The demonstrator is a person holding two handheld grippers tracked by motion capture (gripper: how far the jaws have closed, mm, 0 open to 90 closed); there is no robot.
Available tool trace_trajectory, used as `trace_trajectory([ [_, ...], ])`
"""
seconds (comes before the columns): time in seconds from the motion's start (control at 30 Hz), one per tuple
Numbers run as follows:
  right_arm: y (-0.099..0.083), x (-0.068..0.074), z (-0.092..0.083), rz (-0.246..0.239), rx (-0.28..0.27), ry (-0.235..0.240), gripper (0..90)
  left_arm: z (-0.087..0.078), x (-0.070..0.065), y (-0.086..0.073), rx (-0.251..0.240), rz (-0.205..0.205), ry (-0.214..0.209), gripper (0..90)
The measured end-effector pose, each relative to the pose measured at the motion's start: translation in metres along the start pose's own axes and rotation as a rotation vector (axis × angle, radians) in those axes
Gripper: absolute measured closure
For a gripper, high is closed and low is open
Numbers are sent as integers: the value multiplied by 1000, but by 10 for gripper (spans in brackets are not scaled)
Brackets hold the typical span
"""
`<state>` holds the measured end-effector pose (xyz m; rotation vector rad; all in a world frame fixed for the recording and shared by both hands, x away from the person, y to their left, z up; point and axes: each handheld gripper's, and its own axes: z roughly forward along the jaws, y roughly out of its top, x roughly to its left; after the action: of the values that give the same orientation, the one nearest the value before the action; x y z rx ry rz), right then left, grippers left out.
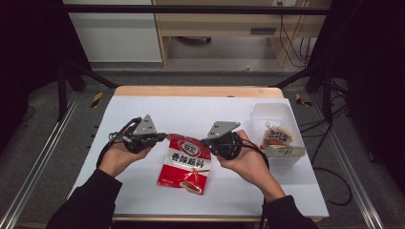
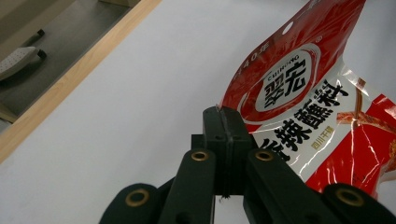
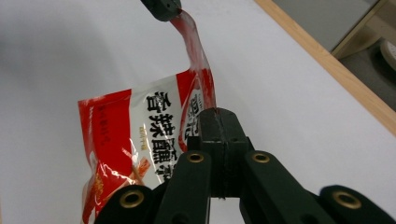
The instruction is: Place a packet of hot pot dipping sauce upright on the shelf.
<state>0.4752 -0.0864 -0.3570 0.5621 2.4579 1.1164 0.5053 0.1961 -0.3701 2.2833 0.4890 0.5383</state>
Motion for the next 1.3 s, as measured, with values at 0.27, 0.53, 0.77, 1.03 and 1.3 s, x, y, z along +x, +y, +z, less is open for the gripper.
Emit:
trace_trajectory([
  [0.27, -7, 12, 4, -50, 6, 14, 900, 10, 1, -10, 8, -11, -31, 900],
  [0.53, -5, 22, 7, -78, 6, 44, 900, 19, 5, -17, -18, -20, -40, 748],
  [0.77, -4, 25, 9, -75, 0, 64, 900, 34, 1, -18, 3, 9, -69, 698],
  [1.03, -5, 24, 5, -71, -4, 70, 900, 43, -2, -17, 15, 4, -71, 878],
  [1.3, -5, 20, 3, -50, 43, 73, 900, 38, -9, -11, 31, 18, -29, 900],
])
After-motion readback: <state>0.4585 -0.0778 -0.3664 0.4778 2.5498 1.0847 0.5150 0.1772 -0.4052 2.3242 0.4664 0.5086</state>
